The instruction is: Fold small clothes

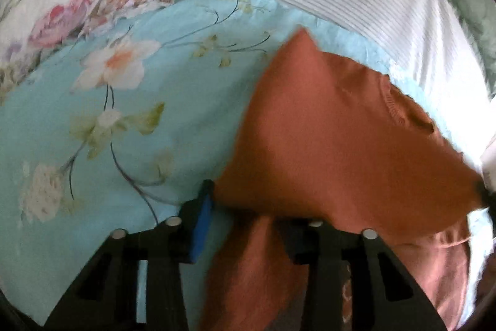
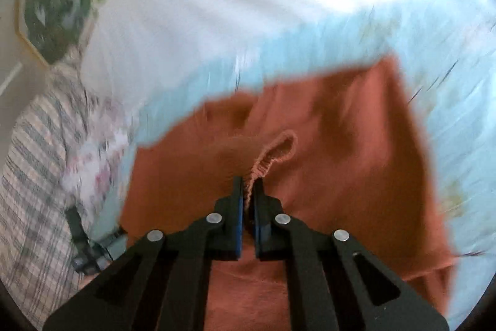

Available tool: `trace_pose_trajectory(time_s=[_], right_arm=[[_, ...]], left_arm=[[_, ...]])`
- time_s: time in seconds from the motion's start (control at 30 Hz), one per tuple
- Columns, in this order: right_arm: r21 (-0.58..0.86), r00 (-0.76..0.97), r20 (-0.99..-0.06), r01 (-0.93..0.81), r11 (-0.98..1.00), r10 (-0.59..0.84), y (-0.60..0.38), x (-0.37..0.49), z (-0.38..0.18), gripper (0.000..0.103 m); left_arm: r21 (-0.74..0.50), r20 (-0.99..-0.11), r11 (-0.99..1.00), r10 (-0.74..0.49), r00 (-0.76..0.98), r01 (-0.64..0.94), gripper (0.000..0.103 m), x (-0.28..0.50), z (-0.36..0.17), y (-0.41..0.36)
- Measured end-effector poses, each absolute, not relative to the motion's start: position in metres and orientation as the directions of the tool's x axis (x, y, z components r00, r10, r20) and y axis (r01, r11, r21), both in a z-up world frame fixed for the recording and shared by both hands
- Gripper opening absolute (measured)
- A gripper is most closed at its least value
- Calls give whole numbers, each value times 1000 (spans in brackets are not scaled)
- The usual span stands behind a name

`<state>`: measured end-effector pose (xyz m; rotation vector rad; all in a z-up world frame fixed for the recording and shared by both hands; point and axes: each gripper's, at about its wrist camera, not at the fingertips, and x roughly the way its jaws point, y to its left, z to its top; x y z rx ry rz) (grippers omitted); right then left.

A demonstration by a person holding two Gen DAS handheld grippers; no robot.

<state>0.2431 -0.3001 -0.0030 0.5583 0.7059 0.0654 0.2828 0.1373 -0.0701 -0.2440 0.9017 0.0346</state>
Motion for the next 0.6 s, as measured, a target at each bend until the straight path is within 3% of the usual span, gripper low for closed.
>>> trace_pose_trajectory(time_s=[0.1,0.2,0.33,0.5,0.6], right_arm=[[480,778,-608,199,854,161,-332,226,1,6],[489,726,-670,275,827,155,-355,222,-31,6],[494,689,-700,279,823,187,-347,221,-55,6],[484,752,-635,206,850,179,-334,216,-29,6],[412,704,-698,244,878,132,-335,225,-38,6]], left_arm=[[-135,-782,982,-23,623,-134,33,280,-71,129],[-59,-767,989,42,640,-136,29,271,-71,118],[-162,-736,962,30,677,-219,29,259,-63,138],[-202,-760,949,5,650,-243,30,264,-75,146],[-229,-758,942,-14,652,-247,32,265,-77,149]])
